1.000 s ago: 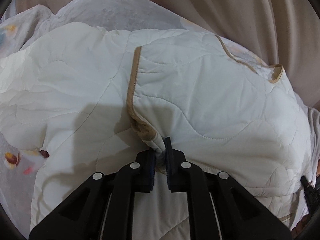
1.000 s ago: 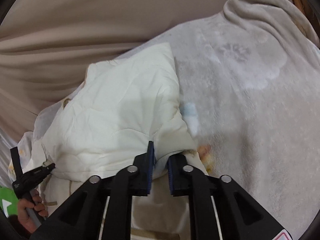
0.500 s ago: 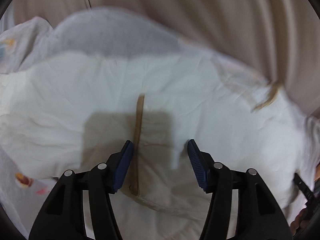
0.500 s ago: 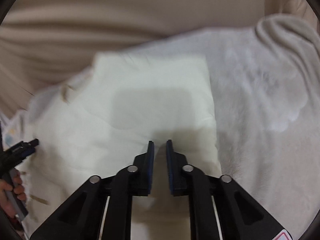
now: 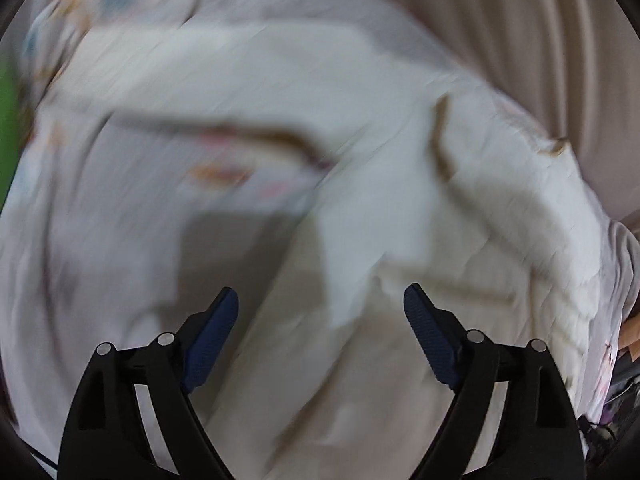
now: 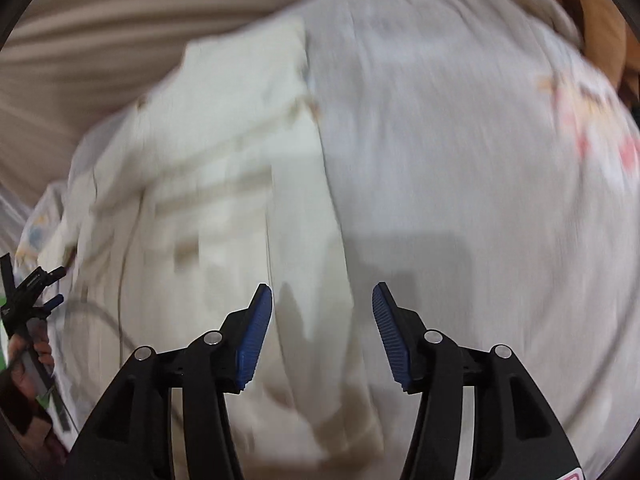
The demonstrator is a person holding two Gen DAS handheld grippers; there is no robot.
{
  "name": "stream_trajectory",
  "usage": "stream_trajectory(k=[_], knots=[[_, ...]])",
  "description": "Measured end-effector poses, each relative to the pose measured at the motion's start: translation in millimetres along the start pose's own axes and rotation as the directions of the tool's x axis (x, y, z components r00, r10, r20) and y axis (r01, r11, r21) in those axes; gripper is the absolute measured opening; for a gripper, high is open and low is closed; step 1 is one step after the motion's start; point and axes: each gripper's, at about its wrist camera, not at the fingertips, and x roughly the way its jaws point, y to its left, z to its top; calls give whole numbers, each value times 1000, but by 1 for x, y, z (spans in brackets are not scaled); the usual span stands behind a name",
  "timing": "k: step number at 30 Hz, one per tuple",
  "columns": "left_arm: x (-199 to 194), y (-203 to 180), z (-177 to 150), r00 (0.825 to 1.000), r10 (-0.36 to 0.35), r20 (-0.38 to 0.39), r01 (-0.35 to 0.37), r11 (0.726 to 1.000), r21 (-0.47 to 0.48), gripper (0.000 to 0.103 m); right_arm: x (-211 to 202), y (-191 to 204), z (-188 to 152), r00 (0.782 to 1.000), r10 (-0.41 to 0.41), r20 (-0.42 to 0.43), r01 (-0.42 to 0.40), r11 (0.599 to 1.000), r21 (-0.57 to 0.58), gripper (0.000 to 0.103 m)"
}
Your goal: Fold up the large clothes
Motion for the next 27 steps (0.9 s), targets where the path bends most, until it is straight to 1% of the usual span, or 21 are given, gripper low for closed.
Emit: stream_trajectory(k=[1, 3, 4, 5, 6, 8, 9, 10, 11, 12, 13, 14, 16, 18, 20, 23, 24, 27], knots=[[-1, 17, -14, 999, 3, -43, -5, 999, -39, 83, -1, 0, -15, 1000, 7, -30, -7, 1000, 6, 57], [0, 38, -35, 995, 13, -96, -22, 996, -92, 83, 2, -5, -35, 997, 24, -75, -23, 999, 22, 63], [2, 46, -41, 993, -13, -119, -1, 992, -122, 83, 5, -4, -39, 996, 22, -84, -20, 1000, 24, 64], [0, 49, -46, 993, -37, -109, 21, 989, -148, 83, 9, -4, -42, 995, 31, -91, -29, 999, 26, 64], [-3, 46, -48, 995, -40, -92, 27, 990, -142, 83, 15, -3, -44, 995, 35, -97, -32, 999, 31, 64], [-1, 38, -48, 993, -34, -109, 22, 994, -109, 82, 20, 3, -45, 997, 34, -74, -32, 999, 30, 66], [0, 32, -47, 994, -26, -108, 17, 996, -90, 80, 18, 7, -45, 998, 31, -59, -29, 999, 25, 61], [1, 28, -46, 993, -31, -109, 23, 997, -74, 68, 18, 9, -43, 998, 35, -50, -34, 999, 17, 53], [-1, 22, -46, 993, -43, -110, 37, 998, -60, 52, 18, 12, -41, 997, 62, -41, -62, 998, 4, 22], [-1, 18, -46, 990, -76, -119, 71, 996, -49, 42, 17, 17, -40, 997, 71, -32, -72, 997, -2, 16], [-2, 14, -47, 986, -102, -131, 97, 994, -43, 22, 14, 18, -37, 997, 73, -22, -73, 997, -10, 13], [-6, 10, -47, 986, -102, -131, 98, 995, -34, 14, 8, 19, -38, 997, 74, -2, -74, 997, -23, 7], [-22, 4, -51, 990, -94, -105, 95, 995, 4, 9, -11, 16, -40, 995, 86, 41, -85, 996, -24, 5], [-39, 2, -55, 989, -119, -93, 121, 993, 16, 8, -30, 12, -44, 992, 102, 70, -101, 995, -29, 4], [-50, 5, -67, 986, -132, -101, 136, 990, 37, 8, -48, 6, -52, 994, 82, 77, -78, 995, -61, 4], [-71, 5, -103, 980, -126, -151, 138, 988, 66, 8, -66, -11, -78, 999, 42, 27, -40, 997, -71, 4], [-77, 6, -122, 978, -118, -175, 133, 988, 77, 8, -73, -22, -92, 1000, 23, 1, -23, 997, -69, 4], [-82, 14, -175, 960, -101, -260, 123, 990, 70, 8, -85, -52, -134, 995, -43, -86, 38, 998, -56, 5]])
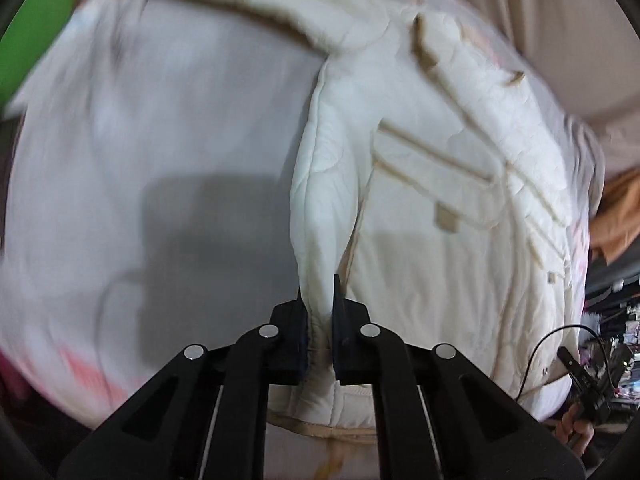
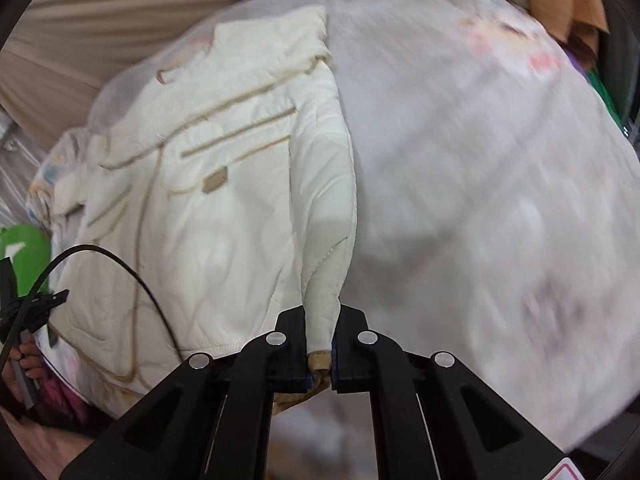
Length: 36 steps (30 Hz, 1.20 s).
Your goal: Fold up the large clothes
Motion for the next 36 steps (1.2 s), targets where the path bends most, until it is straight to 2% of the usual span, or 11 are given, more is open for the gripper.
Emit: stream_trajectory(k=[4, 8, 9, 11, 15, 21, 25, 28, 31, 33, 36], knots=[[0, 11, -43, 1000, -3, -30, 1, 998, -55, 13, 3, -21, -44, 992, -53, -115, 55, 998, 9, 8], [-36, 26, -19, 996, -63, 69, 73, 983, -167, 15, -19, -21, -28, 989, -135, -67, 138, 989, 44, 22], [-51, 29, -2, 989, -68, 130, 90, 981, -172, 17, -32, -16, -16, 984, -179, 1, 179, 983, 47, 23], [-74, 38, 29, 974, -53, 219, 94, 980, -177, 37, -54, -6, 7, 969, -213, 122, 207, 976, 59, 25], [-105, 81, 118, 917, 19, 399, 88, 964, -249, 47, -71, 52, 59, 948, -118, 294, 126, 992, -8, 27], [-86, 157, 239, 874, 119, 471, 112, 894, -434, 52, -15, 177, 105, 961, 92, 260, -41, 980, -193, 29], [-48, 204, 286, 892, 155, 424, 106, 841, -530, 52, 35, 241, 109, 972, 120, 202, -66, 964, -256, 29], [-23, 225, 305, 910, 133, 393, 127, 813, -568, 46, 74, 268, 118, 983, 129, 134, -91, 961, -261, 27], [-14, 229, 316, 917, 89, 389, 153, 823, -547, 12, 100, 293, 120, 987, 123, 107, -89, 957, -276, 24], [-18, 227, 320, 907, 52, 419, 191, 835, -517, 6, 120, 303, 126, 990, 121, 73, -96, 956, -278, 21], [-48, 209, 318, 864, 17, 503, 236, 869, -434, 4, 155, 317, 134, 996, 81, 26, -69, 953, -296, 17]])
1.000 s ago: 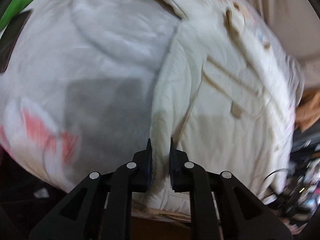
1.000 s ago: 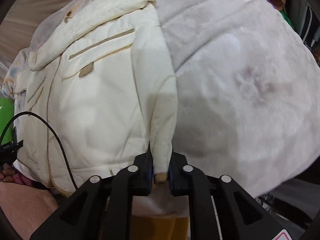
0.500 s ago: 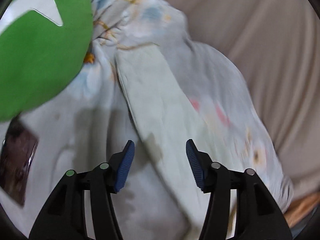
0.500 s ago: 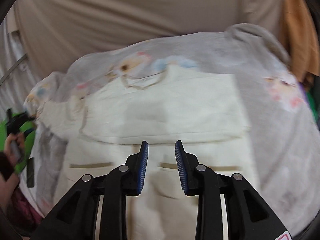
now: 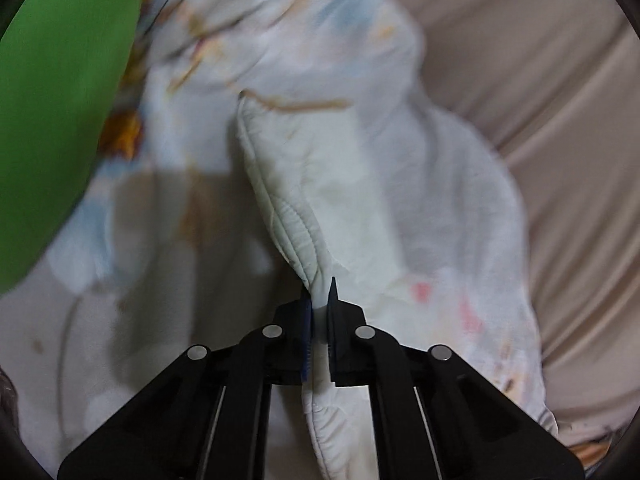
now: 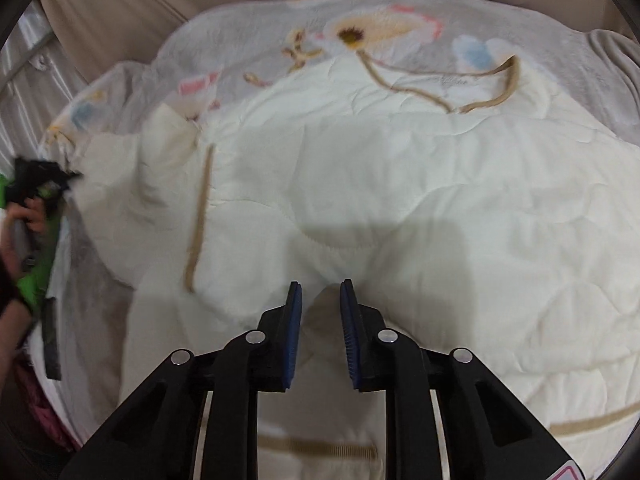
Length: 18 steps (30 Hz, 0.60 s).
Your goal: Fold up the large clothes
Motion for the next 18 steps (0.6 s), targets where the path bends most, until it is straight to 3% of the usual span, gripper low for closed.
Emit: stream_trajectory(k=[4, 7, 10, 13, 15, 17, 18], knots=[[-69, -60, -8, 988, -134, 79, 121, 981, 151, 4, 19, -2, 13, 1000, -11, 6, 11, 1000, 0, 13], [-119, -125, -37, 963, -261, 69, 230, 928, 294, 4, 14, -4, 19, 1000, 18, 10, -18, 1000, 16, 14], [-154, -201, -92, 923, -384, -14, 350, 825, 443, 4, -20, -8, 10, 994, 89, 66, -92, 995, 42, 15], [-165, -277, -180, 870, -454, -192, 479, 687, 546, 4, -70, -30, -15, 984, 125, 128, -134, 989, 63, 17], [-153, -309, -243, 841, -436, -320, 539, 624, 566, 5, -106, -57, -40, 982, 115, 152, -129, 988, 89, 19], [-130, -327, -312, 813, -378, -443, 581, 586, 564, 10, -133, -85, -64, 985, 64, 159, -81, 991, 107, 19], [-114, -331, -356, 809, -329, -488, 582, 570, 580, 11, -143, -99, -76, 987, 27, 156, -46, 992, 116, 20]])
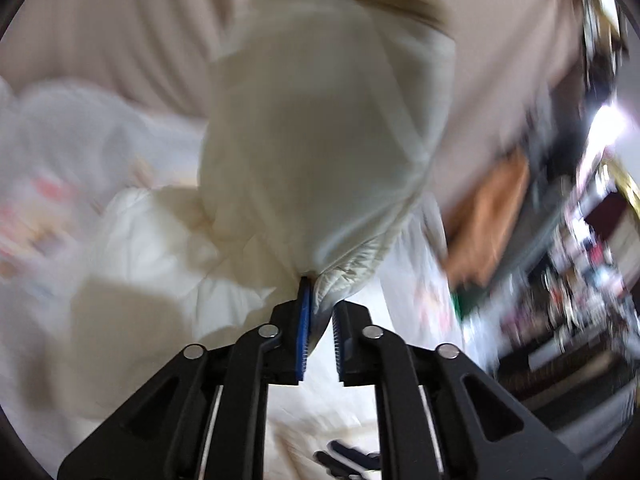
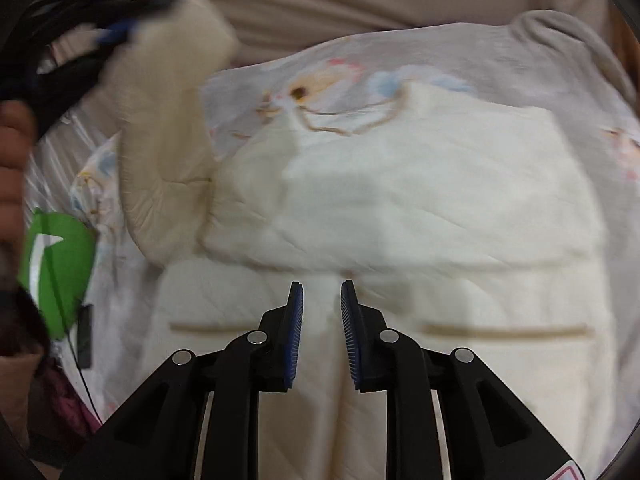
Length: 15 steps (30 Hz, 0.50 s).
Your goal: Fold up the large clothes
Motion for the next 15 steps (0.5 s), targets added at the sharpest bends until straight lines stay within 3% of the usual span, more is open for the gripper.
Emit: stream_trajectory(k=[2, 3, 6, 7, 10, 12, 15], knots=[[49, -21, -41, 993, 79, -93, -76, 997, 33, 42, -24, -32, -21, 998, -69, -5, 69, 997, 15, 22], [69, -27, -64, 980, 139, -140, -136, 990, 34, 44, -34, -47, -30, 995, -101, -5, 101, 994, 31, 23], [75, -27, -100, 965, 188, -185, -188, 982, 19, 44, -57, -87, -47, 988, -152, 3, 151, 984, 95, 28], [67, -26, -104, 964, 200, -176, -198, 980, 24, 45, -62, -95, -48, 987, -161, 9, 159, 981, 107, 28], [30, -10, -113, 951, 284, -118, -285, 958, 10, 62, -70, -113, -39, 984, -173, 40, 168, 980, 105, 32], [7, 18, -107, 929, 359, -86, -363, 931, -38, 63, -69, -116, -23, 982, -177, 73, 170, 982, 84, 40], [-24, 78, -101, 880, 465, -102, -476, 861, -181, 63, -59, -118, 10, 980, -165, 115, 158, 985, 67, 49]])
